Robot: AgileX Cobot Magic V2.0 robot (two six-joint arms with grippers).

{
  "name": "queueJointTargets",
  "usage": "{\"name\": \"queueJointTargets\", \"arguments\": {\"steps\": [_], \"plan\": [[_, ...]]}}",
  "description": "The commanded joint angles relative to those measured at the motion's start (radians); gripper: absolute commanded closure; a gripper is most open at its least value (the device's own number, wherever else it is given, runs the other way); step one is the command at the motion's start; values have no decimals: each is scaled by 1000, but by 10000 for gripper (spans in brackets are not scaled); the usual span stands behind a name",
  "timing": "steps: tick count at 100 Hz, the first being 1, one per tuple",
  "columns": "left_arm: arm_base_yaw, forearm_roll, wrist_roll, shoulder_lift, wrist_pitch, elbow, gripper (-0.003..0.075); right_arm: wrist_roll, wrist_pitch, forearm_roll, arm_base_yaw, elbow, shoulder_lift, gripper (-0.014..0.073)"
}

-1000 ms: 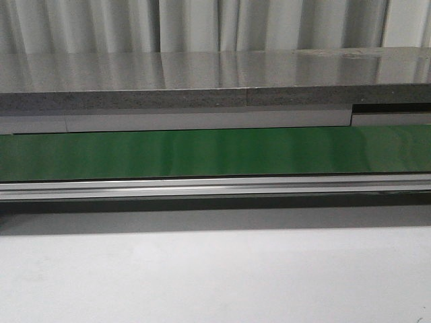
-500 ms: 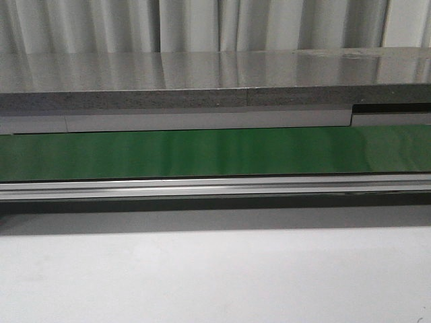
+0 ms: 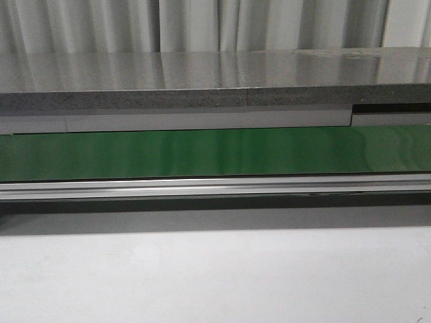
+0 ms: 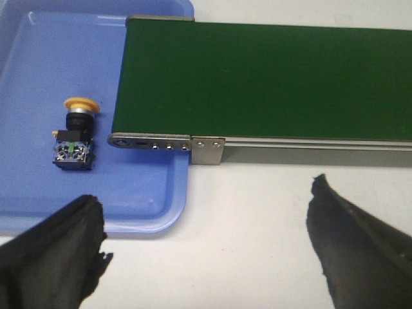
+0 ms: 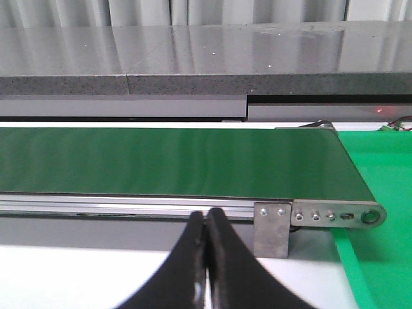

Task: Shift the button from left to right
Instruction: 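Lower the left gripper and close it on the yellow push-button switch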

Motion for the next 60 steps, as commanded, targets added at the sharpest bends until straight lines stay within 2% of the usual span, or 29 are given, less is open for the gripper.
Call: {"name": "queueJointTargets", "arguments": {"steps": [1, 24, 37, 60], "plan": [[23, 23, 3, 48, -21, -63, 105, -2, -86, -7, 0, -17, -14, 661], [177, 54, 15, 215, -72, -182, 105, -2, -86, -7, 0, -17, -14, 661], [275, 36, 81, 334, -72, -254, 105, -2, -86, -7, 0, -17, -14, 661], [364, 19, 95, 593, -93, -346, 105, -2, -86, -7, 0, -17, -14, 661]]}}
